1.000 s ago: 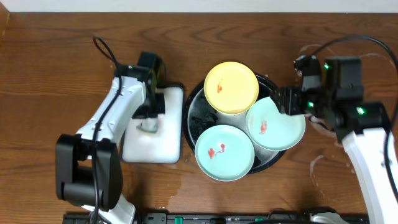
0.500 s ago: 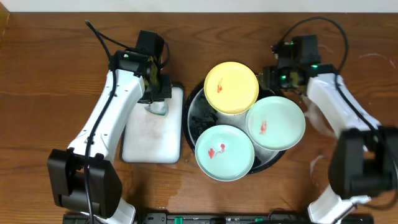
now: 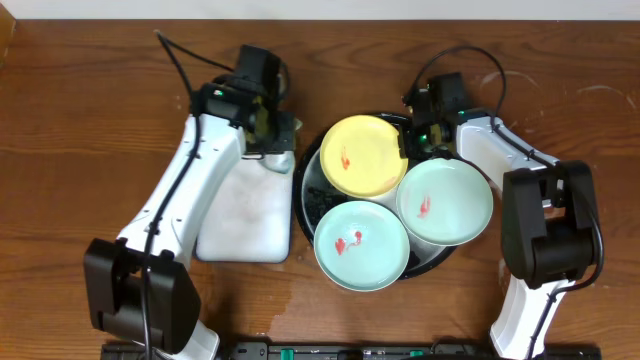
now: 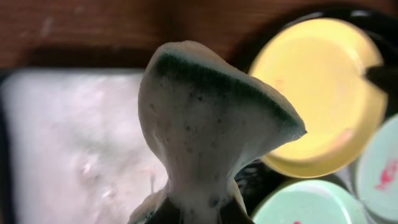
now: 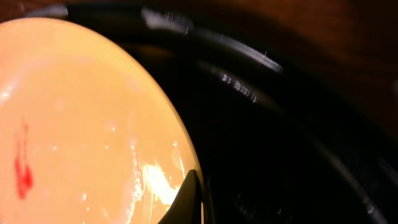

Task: Clean dirty plates on tray and stack at the side
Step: 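Reach the right gripper to the yellow plate's rim, then scrub the yellow plate with the sponge while right gripper holds it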

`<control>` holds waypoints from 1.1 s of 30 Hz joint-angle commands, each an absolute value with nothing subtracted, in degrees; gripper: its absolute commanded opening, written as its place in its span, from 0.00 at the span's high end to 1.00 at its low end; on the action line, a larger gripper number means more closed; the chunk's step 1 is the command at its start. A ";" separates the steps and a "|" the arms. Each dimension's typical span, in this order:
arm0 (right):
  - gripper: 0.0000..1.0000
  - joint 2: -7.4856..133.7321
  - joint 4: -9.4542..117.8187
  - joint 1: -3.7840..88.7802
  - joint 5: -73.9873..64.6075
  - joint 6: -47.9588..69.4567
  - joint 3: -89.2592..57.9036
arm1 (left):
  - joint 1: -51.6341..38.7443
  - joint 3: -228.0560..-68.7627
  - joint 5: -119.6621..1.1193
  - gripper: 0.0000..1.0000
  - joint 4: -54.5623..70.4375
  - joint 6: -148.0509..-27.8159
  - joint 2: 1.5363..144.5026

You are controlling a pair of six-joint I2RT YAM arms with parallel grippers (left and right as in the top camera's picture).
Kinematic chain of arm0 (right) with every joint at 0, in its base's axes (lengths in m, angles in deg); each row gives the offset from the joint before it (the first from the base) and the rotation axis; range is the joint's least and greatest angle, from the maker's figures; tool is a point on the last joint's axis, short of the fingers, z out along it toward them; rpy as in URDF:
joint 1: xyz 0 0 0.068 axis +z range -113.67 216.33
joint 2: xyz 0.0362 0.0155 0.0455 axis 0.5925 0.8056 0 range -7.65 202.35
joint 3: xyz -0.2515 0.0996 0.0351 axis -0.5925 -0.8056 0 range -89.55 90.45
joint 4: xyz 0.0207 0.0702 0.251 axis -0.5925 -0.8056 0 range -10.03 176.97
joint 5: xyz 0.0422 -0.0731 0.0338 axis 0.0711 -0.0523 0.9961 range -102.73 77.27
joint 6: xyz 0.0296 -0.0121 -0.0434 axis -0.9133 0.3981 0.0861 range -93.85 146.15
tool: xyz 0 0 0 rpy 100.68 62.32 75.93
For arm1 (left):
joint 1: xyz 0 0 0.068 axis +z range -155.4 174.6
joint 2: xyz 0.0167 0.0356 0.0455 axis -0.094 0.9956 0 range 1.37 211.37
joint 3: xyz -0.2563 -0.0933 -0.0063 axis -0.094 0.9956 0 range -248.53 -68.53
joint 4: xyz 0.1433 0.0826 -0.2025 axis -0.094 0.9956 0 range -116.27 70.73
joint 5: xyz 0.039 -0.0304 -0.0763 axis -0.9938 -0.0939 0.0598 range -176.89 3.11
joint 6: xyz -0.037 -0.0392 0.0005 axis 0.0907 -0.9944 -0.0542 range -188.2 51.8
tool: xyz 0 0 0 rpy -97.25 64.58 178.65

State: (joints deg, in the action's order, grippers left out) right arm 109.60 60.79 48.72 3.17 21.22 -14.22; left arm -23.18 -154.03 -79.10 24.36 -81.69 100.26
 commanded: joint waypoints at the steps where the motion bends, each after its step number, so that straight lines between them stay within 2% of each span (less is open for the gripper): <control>1: 0.99 108.16 57.58 50.40 -3.15 17.68 -13.90 | -25.91 -155.62 -78.31 0.93 22.22 -81.82 100.31; 5: 0.99 107.72 54.46 51.21 -10.10 12.96 -13.90 | -28.82 -155.01 -78.29 0.93 18.18 -83.81 102.10; 9: 0.99 107.72 53.08 51.30 -11.19 9.44 -13.90 | -31.66 -155.01 -78.27 0.92 13.41 -90.11 105.88; 21: 0.99 107.72 52.88 51.82 -11.19 10.57 -13.92 | -35.77 -155.01 -68.80 0.93 -2.04 -100.56 122.84; 25: 0.99 107.72 52.86 51.82 -11.17 10.55 -13.92 | -35.68 -155.01 -65.83 0.93 -3.79 -102.52 127.24; 29: 0.99 107.72 52.42 51.82 -11.17 10.55 -13.90 | -35.31 -155.05 -76.10 0.93 -0.25 -98.87 128.48; 33: 0.99 107.72 51.79 51.82 -11.17 10.57 -13.92 | -35.33 -156.93 -95.60 0.93 7.56 -94.85 127.80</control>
State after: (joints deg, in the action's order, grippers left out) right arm 107.77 53.12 51.62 -7.96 10.77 -13.72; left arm -35.94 -157.37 -75.36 2.31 -98.96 124.72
